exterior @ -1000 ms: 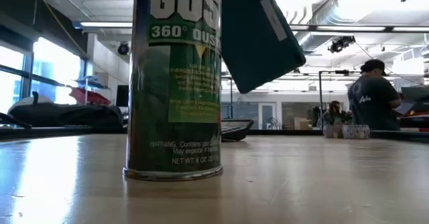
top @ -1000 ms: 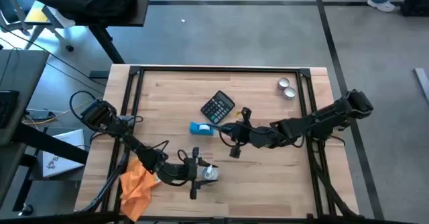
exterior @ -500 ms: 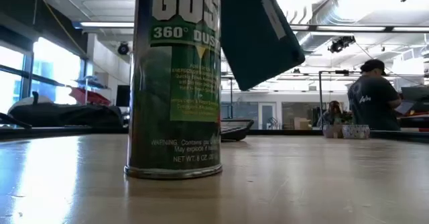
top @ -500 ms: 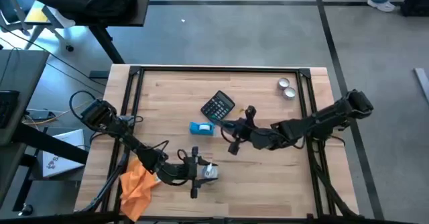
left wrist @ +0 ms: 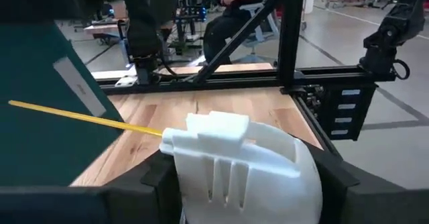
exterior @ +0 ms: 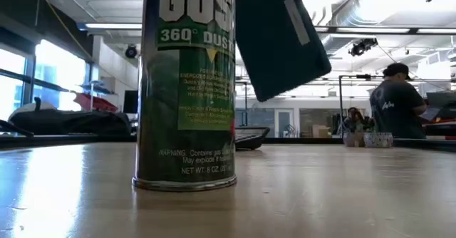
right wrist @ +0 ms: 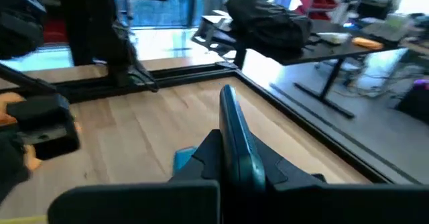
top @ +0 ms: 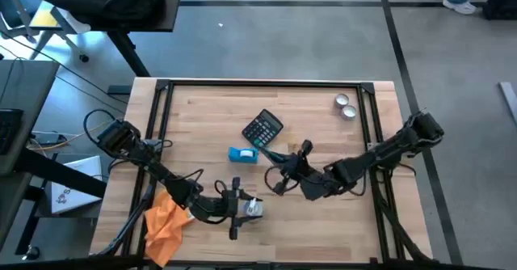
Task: Apply microfiber cloth
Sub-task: Spray the cellphone using the white spray bottle
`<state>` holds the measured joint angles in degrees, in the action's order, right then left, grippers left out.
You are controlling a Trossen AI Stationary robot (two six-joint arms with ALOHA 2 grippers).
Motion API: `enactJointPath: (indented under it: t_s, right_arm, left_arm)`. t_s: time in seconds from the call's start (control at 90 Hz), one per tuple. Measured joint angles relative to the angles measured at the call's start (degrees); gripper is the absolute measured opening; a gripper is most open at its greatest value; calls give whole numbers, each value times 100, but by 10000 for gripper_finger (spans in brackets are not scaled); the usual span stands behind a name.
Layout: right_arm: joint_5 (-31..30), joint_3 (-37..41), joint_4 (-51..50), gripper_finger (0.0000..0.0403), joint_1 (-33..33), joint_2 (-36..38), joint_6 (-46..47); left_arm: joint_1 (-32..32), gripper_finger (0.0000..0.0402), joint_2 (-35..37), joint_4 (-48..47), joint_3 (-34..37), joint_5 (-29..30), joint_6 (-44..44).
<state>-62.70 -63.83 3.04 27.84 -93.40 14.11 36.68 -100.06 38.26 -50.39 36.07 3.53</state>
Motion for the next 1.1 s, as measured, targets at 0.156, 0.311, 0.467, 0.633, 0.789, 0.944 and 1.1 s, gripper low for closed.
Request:
enactJointPath:
  t_s: [0.156, 0.311, 0.467, 0.633, 0.789, 0.944, 1.1]
  right_arm:
    - [-718, 0, 237, 0, 202, -224, -123]
    - [-1232, 0, 267, 0, 386, -228, -154]
    - [-1330, 0, 272, 0, 512, -228, -107]
    - [-1589, 0, 258, 0, 664, -231, -281]
    - [-2253, 0, 237, 0, 889, -96, -624]
    - [-2320, -2, 197, 0, 994, 118, -659]
    - [-2316, -2, 163, 0, 991, 164, -663]
  left_arm:
    - [19, 184, 168, -290, 0, -656, -181]
    - [25, 183, 519, -913, 13, -1417, -263]
    - [-112, 181, 694, -1171, 15, -2069, -444]
    - [-312, 179, 804, -1221, 20, -2659, -690]
    - [-461, 177, 1035, -1374, 20, -3170, -1032]
    - [-580, 175, 1380, -1707, 20, -3858, -1531]
    - [-731, 174, 1747, -2068, 20, -4639, -1864]
